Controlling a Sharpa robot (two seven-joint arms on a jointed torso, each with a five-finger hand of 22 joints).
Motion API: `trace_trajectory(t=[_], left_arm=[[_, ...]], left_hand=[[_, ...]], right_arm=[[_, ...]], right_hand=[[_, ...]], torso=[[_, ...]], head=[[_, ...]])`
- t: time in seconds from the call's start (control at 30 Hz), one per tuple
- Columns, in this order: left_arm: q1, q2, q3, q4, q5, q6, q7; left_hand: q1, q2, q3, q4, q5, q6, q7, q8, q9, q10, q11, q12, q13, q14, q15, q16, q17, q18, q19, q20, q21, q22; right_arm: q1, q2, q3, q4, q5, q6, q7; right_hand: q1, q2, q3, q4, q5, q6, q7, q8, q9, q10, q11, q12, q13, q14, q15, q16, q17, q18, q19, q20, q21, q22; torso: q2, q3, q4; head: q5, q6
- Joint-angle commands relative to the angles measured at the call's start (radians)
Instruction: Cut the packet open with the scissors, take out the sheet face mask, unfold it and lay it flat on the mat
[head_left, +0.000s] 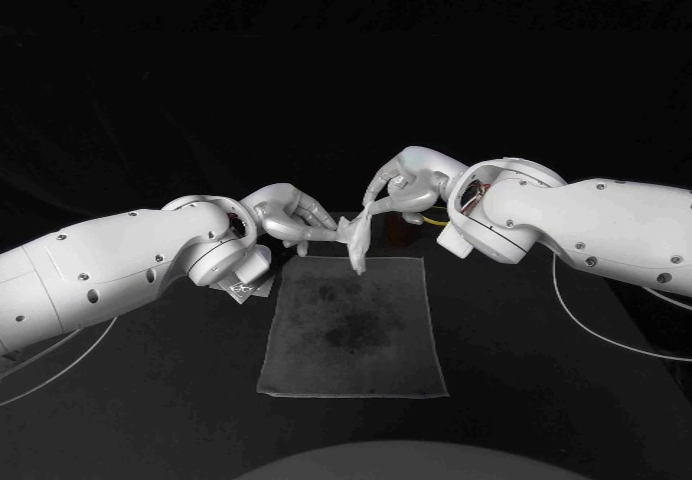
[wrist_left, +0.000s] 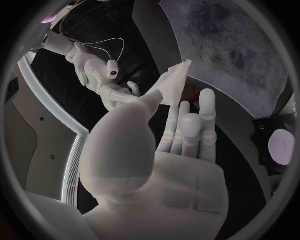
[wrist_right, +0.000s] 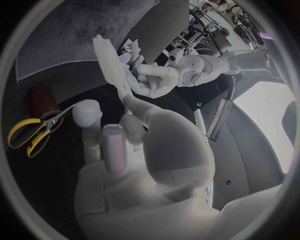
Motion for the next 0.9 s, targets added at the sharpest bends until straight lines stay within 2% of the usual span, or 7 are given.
trace_trajectory(t=[0.03,0.2,0.4,0.6,0.7,0.83,0.9], left_arm=[[0.001,0.006,0.000,0.004,-0.006,-0.026,0.007],[0.000,0.017,-0.001,0.013,-0.019,-0.049,0.041],[-0.004,0.025,-0.002,0.032,-0.025,-0.069,0.091],[-0.007,0.023,-0.003,0.043,-0.026,-0.108,0.121],[-0.008,0.020,-0.003,0.046,-0.026,-0.127,0.136],[-0.009,0.018,-0.003,0.048,-0.035,-0.104,0.128],[-0.009,0.019,-0.003,0.048,-0.042,-0.080,0.112]], left_hand=[[0.025,0.007,-0.042,0.012,0.002,0.007,-0.005,-0.010,-0.007,-0.025,0.006,-0.001,-0.005,-0.011,0.003,0.004,-0.006,0.010,0.000,0.010,-0.008,-0.004],[0.062,0.024,-0.102,0.033,0.003,0.017,-0.007,-0.021,-0.016,-0.044,0.011,0.015,-0.008,-0.028,0.008,0.007,-0.023,0.011,-0.003,0.015,-0.015,-0.007],[0.089,0.031,-0.105,0.041,0.002,0.083,-0.015,-0.005,-0.014,0.000,-0.003,0.059,0.005,-0.033,-0.001,0.012,-0.025,0.012,-0.004,0.010,-0.015,-0.007],[0.110,0.026,-0.100,0.043,0.003,0.086,-0.014,-0.022,-0.024,0.021,-0.012,0.101,0.020,-0.027,-0.010,0.019,-0.012,0.012,-0.001,0.002,-0.011,-0.004],[0.139,0.030,-0.080,0.031,0.003,0.104,-0.014,-0.021,-0.026,0.021,-0.017,0.134,0.034,-0.025,-0.015,0.022,-0.011,0.012,0.003,-0.003,-0.006,-0.001],[0.131,0.032,-0.068,0.038,0.003,0.150,-0.032,-0.002,-0.017,0.036,-0.028,0.179,0.054,-0.018,-0.023,0.025,-0.003,0.012,0.004,-0.010,0.000,0.004],[0.115,0.027,-0.072,0.049,0.002,0.152,-0.030,-0.005,-0.017,0.037,-0.030,0.189,0.059,-0.019,-0.025,0.024,-0.007,0.011,0.003,-0.011,-0.001,0.004]], right_arm=[[0.002,0.002,0.001,0.001,0.009,0.007,-0.002],[0.002,0.005,0.001,-0.001,0.010,0.011,-0.003],[0.002,0.014,0.001,-0.004,0.013,0.014,-0.001],[0.002,0.020,0.001,-0.009,0.015,0.018,0.001],[0.002,0.021,0.001,-0.014,0.015,0.020,0.001],[0.001,0.023,0.000,-0.015,0.016,0.019,0.003],[0.001,0.024,0.000,-0.014,0.016,0.018,0.006]], right_hand=[[-0.011,-0.001,0.008,0.000,0.006,0.007,0.000,0.004,0.002,0.009,-0.002,0.007,0.002,0.052,-0.005,0.004,0.051,0.004,0.007,-0.003,0.006,0.000],[-0.010,-0.001,0.010,-0.001,0.006,0.008,-0.001,0.005,0.001,0.010,-0.002,0.008,0.002,0.053,-0.006,0.005,0.052,0.003,0.010,-0.003,0.009,0.002],[-0.015,-0.002,0.013,0.001,0.013,0.008,-0.001,0.006,0.000,0.012,-0.002,0.007,0.001,0.053,-0.006,0.004,0.051,0.003,0.011,-0.003,0.010,0.002],[-0.015,-0.004,0.019,-0.002,0.008,0.008,-0.001,0.008,-0.001,0.014,-0.003,0.007,0.001,0.054,-0.007,0.004,0.052,0.002,0.014,-0.004,0.012,0.004],[-0.014,-0.004,0.021,-0.003,0.006,0.008,-0.002,0.009,-0.001,0.014,-0.004,0.007,0.001,0.054,-0.007,0.004,0.052,0.002,0.014,-0.004,0.013,0.005],[-0.014,-0.004,0.022,-0.004,0.006,0.008,-0.002,0.009,-0.001,0.015,-0.004,0.007,0.001,0.054,-0.007,0.004,0.052,0.002,0.015,-0.005,0.014,0.005],[-0.014,-0.004,0.022,-0.004,0.006,0.008,-0.002,0.009,-0.001,0.015,-0.004,0.007,0.001,0.054,-0.007,0.004,0.052,0.002,0.015,-0.005,0.014,0.005]], torso=[[0.000,0.0008,-0.0002],[0.000,0.0001,-0.0007],[0.000,0.0001,-0.0013],[0.000,0.0000,-0.0001],[0.001,-0.0018,-0.0011],[0.001,-0.0006,0.0002],[0.001,0.0000,0.0009]], head=[[0.001,0.002],[0.002,0.005],[0.002,0.008],[-0.003,0.013],[-0.004,0.014],[-0.004,0.014],[-0.003,0.014]])
